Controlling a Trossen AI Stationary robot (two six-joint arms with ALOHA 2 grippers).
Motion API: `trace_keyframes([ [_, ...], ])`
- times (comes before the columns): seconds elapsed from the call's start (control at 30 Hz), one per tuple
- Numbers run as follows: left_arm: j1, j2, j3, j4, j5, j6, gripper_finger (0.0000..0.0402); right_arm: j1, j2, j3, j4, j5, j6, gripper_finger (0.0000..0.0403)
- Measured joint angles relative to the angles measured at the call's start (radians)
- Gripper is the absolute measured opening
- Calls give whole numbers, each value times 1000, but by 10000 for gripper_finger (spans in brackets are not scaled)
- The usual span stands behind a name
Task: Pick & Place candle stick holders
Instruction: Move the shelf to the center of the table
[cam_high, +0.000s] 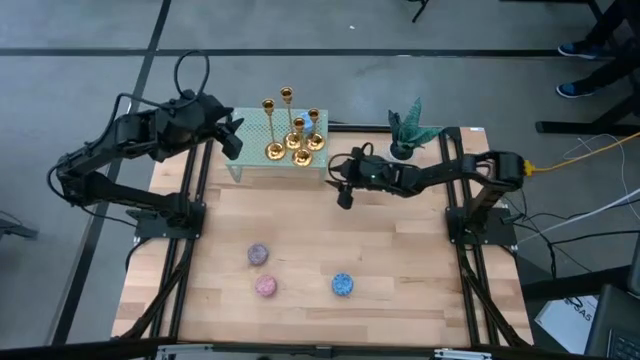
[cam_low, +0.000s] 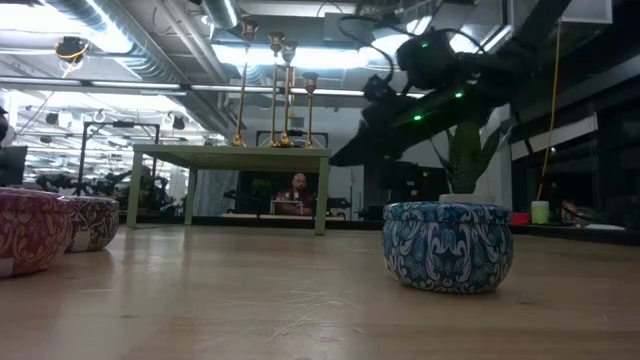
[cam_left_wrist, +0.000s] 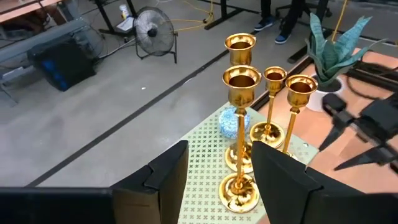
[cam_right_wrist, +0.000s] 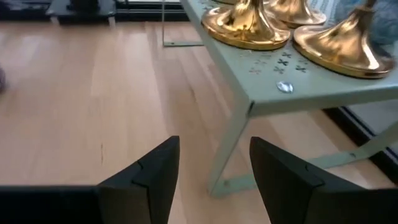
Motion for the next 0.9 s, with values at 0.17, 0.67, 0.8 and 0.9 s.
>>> trace_keyframes([
  [0.17,0,-9,0,0,-2,-3,167,-14,85,90,-1,60,44,200],
  [0.67,0,-21,0,-35,16,-52,160,-29,131,147,-22,26,93,96],
  [0.8,0,-21,0,-35,16,-52,159,-28,131,147,-33,21,93,46],
  [0.9,0,-21,0,-35,16,-52,159,-28,130,149,-45,0,117,18],
])
